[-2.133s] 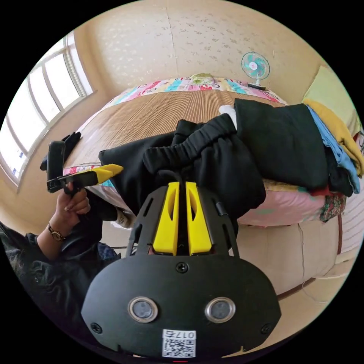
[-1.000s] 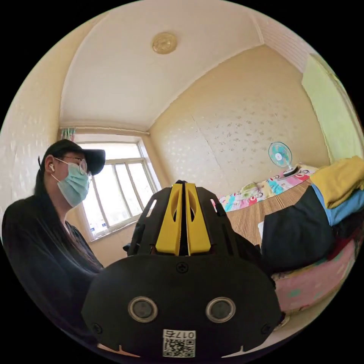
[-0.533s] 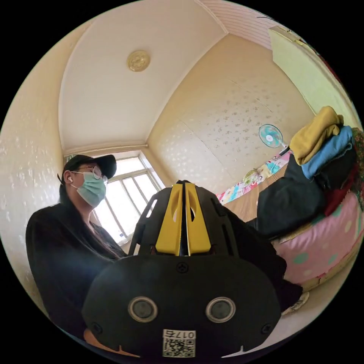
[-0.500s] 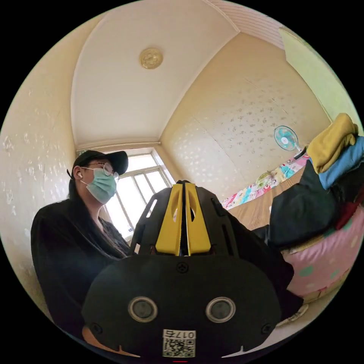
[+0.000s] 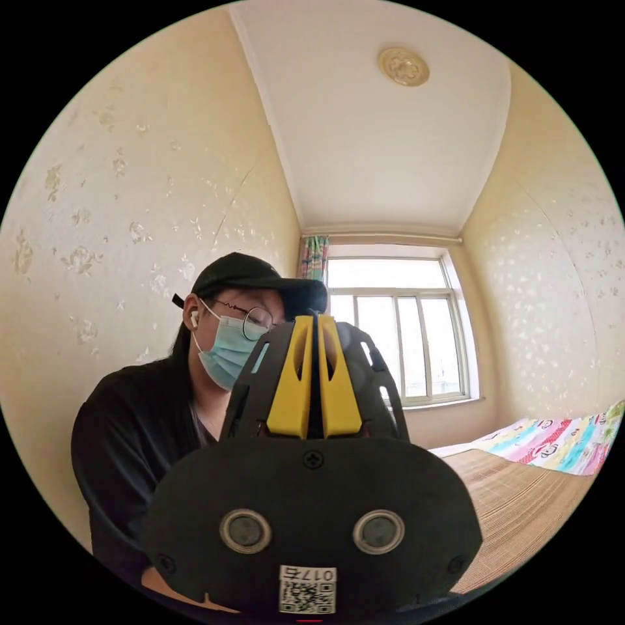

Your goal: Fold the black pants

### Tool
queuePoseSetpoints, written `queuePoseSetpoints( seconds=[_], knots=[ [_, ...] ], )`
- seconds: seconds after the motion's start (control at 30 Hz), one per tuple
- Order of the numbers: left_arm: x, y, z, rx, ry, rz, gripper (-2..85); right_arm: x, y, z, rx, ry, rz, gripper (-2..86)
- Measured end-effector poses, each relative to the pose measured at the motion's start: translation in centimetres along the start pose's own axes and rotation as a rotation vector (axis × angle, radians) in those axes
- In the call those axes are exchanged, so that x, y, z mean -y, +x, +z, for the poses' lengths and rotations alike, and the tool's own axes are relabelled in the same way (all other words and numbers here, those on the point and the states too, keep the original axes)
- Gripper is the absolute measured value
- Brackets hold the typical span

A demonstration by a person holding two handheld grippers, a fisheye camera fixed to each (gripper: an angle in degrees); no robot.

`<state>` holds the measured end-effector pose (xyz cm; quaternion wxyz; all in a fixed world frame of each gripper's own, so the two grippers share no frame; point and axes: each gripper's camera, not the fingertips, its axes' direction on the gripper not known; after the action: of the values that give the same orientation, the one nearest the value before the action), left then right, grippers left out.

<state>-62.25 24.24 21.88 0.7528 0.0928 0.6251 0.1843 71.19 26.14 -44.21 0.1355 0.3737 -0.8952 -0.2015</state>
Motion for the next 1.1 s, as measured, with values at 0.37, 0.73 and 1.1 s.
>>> queuePoseSetpoints(
  seconds=[0.37, 0.73, 1.1],
  knots=[
    [-1.5, 18.8, -5.3, 0.633, 0.256, 0.504, 18.7, 6.9, 7.1, 9.6, 0.24, 0.101, 0.097, 0.7],
    [6.0, 23.5, -20.0, 0.497, 0.834, 0.415, 0.3, 12.6, 18.0, 8.6, -0.667, -0.081, 0.19, 0.9],
    [33.6, 5.1, -26.3, 0.872, 0.397, 0.025, 9.8, 3.6, 48.8, 10.6, -1.306, -0.529, 0.347, 4.1]
  ],
)
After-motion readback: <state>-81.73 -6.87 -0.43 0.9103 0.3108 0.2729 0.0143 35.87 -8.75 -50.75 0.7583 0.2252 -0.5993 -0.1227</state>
